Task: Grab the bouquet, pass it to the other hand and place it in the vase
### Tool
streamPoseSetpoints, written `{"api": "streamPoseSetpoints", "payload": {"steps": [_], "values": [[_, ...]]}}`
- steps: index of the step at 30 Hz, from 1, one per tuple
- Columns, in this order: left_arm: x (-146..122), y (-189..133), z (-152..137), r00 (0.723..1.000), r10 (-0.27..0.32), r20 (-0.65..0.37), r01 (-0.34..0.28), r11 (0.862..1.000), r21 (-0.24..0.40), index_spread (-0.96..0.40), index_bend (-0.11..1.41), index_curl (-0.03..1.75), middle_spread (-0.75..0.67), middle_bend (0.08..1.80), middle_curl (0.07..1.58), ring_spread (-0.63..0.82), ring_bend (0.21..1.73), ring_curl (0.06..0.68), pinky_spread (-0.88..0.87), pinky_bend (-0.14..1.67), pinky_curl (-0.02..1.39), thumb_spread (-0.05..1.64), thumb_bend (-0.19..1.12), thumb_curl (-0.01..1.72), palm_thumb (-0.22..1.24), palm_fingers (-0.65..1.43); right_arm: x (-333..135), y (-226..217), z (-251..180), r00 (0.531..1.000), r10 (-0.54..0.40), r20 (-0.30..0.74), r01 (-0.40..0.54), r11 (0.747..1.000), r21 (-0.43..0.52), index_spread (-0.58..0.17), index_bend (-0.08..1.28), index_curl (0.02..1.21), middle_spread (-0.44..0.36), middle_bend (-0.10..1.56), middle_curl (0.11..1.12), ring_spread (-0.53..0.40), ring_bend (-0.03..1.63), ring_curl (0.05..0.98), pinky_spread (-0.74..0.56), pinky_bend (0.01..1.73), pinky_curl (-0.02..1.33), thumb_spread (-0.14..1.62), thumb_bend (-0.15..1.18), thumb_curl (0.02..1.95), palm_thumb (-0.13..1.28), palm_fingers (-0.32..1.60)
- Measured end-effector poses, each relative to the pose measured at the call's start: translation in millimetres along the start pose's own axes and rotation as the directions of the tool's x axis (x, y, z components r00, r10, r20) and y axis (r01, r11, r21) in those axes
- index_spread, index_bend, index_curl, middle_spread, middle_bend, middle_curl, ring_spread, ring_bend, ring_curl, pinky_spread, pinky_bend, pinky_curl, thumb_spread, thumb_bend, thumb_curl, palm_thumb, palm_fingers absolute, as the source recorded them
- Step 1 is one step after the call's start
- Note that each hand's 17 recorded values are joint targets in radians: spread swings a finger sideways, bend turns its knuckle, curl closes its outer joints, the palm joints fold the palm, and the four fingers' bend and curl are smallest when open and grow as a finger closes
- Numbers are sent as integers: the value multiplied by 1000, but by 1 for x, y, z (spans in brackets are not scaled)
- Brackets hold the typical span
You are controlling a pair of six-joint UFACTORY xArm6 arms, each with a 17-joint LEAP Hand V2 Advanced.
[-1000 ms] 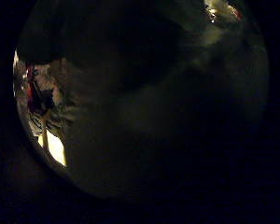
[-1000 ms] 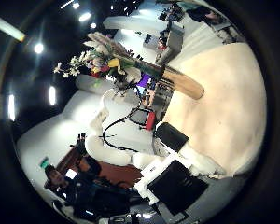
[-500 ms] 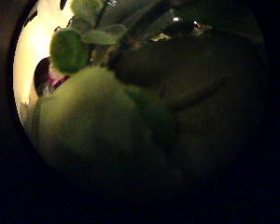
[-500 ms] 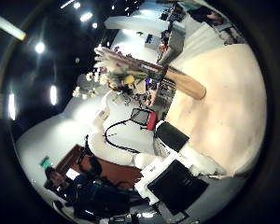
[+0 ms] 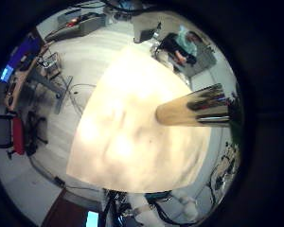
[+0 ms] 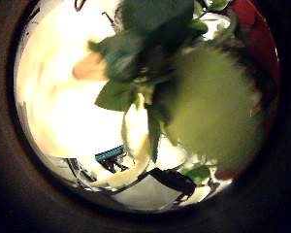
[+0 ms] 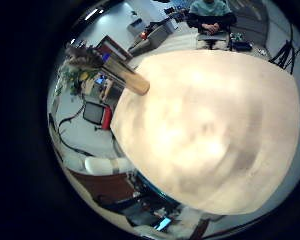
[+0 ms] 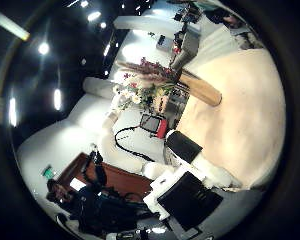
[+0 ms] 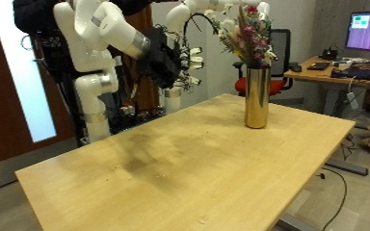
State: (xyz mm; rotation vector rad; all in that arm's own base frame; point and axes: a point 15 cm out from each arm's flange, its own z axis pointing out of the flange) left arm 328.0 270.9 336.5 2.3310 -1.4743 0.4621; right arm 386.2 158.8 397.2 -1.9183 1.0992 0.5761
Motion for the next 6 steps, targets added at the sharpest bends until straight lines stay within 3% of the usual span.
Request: {"api": "streamPoseSetpoints", "payload": {"steps": [6], "values": [[-24, 26, 6, 1000, -30, 3, 30, 999, 27, 270, 161, 255, 624, 152, 134, 710, 368, 193, 664, 218, 309, 801, -34, 333, 356, -95, -6, 5, 1, 1000, -6, 9, 7, 1000, -19, -330, 193, 359, 119, 169, 242, 197, 286, 245, 408, 322, 297, 990, -27, 356, 594, 215]]}}
